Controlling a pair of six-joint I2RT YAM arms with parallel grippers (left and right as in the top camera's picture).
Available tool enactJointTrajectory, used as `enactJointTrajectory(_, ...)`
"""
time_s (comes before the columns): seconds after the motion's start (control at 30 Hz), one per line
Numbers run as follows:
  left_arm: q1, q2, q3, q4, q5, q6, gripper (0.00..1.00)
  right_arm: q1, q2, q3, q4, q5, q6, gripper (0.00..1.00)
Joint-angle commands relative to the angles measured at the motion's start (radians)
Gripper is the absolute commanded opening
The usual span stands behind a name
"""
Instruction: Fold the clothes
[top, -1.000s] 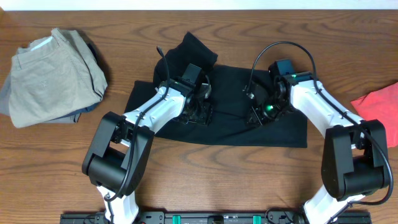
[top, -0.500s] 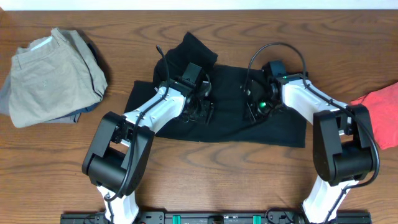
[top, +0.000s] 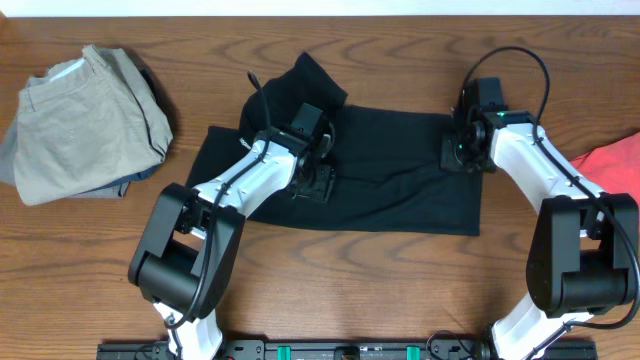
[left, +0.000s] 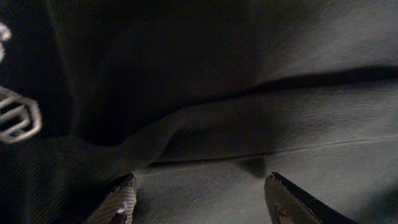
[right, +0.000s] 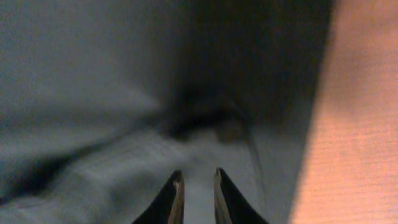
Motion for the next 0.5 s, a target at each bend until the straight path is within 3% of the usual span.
enactJointTrajectory(0.0,0.013,-0.028,-0.018,-0.043,-0.093,-0.018,0.68,-0.030,-0.013,0.008,-0.062,0.021,0.010,0.15)
enactJointTrajectory(0.1,0.017,-0.029,-0.018,-0.068,-0.093,-0.033,0.68,-0.034,-0.011,0.002,-0.100,-0.032,-0.058,0.22)
enactJointTrajectory(0.47,0.023,-0.143,-0.017,-0.029,-0.105,-0.035,0.69,-0.033,-0.011,-0.050,0.014,-0.030,-0.039,0.31)
